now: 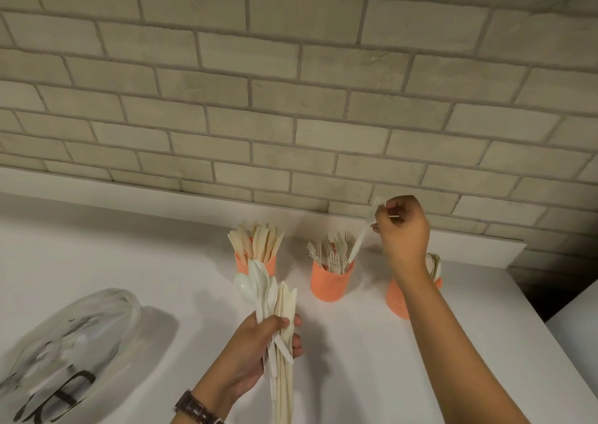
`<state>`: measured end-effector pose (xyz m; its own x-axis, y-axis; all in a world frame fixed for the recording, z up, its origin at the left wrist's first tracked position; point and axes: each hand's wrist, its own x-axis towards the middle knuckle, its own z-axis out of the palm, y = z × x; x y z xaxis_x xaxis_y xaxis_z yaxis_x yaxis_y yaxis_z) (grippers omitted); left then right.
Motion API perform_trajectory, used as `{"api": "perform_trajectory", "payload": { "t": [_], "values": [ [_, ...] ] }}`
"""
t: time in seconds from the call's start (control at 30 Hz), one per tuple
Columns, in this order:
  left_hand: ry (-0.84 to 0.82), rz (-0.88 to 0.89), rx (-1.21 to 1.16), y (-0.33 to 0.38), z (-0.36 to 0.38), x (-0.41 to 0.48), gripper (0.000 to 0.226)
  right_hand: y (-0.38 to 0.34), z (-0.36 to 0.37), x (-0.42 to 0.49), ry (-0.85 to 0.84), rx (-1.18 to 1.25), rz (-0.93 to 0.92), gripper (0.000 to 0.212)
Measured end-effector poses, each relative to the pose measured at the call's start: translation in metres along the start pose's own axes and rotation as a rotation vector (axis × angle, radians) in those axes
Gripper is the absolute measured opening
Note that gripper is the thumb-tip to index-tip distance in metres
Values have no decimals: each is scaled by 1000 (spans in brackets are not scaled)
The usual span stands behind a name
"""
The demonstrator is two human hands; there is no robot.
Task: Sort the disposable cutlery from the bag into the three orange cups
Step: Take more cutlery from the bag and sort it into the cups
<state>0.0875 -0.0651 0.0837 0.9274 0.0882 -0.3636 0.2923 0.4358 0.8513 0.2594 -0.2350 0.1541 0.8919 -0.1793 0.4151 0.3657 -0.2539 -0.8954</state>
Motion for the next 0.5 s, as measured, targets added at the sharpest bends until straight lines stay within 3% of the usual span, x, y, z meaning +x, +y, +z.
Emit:
{"api": "perform_trajectory", "payload": {
  "t": [0.1, 0.2, 0.27, 0.33, 0.4, 0.43, 0.5],
  "values": [
    [-27, -8, -3, 1, 0, -2, 13, 28, 18, 5, -21, -109, -39, 15],
    [-51, -21, -14, 3, 0, -5, 20, 67, 32, 5, -116, -246, 56, 3],
    [-60, -21, -16, 2, 0, -5, 17, 81, 35, 1, -260, -364, 177, 21],
    [-48, -10, -1, 3, 2, -5, 16, 80, 32, -4, -248, -427, 119, 36],
    [-38, -3, 18, 5, 3, -4, 19, 63, 26, -16, -141, -431, -80, 31],
    [-38, 5, 25, 5, 4, -3, 18, 50, 23, -25, -161, -376, -88, 25],
    [-40, 13, 32, 6, 7, -2, 16, 24, 15, -50, -391, -253, 73, 26]
  ]
}}
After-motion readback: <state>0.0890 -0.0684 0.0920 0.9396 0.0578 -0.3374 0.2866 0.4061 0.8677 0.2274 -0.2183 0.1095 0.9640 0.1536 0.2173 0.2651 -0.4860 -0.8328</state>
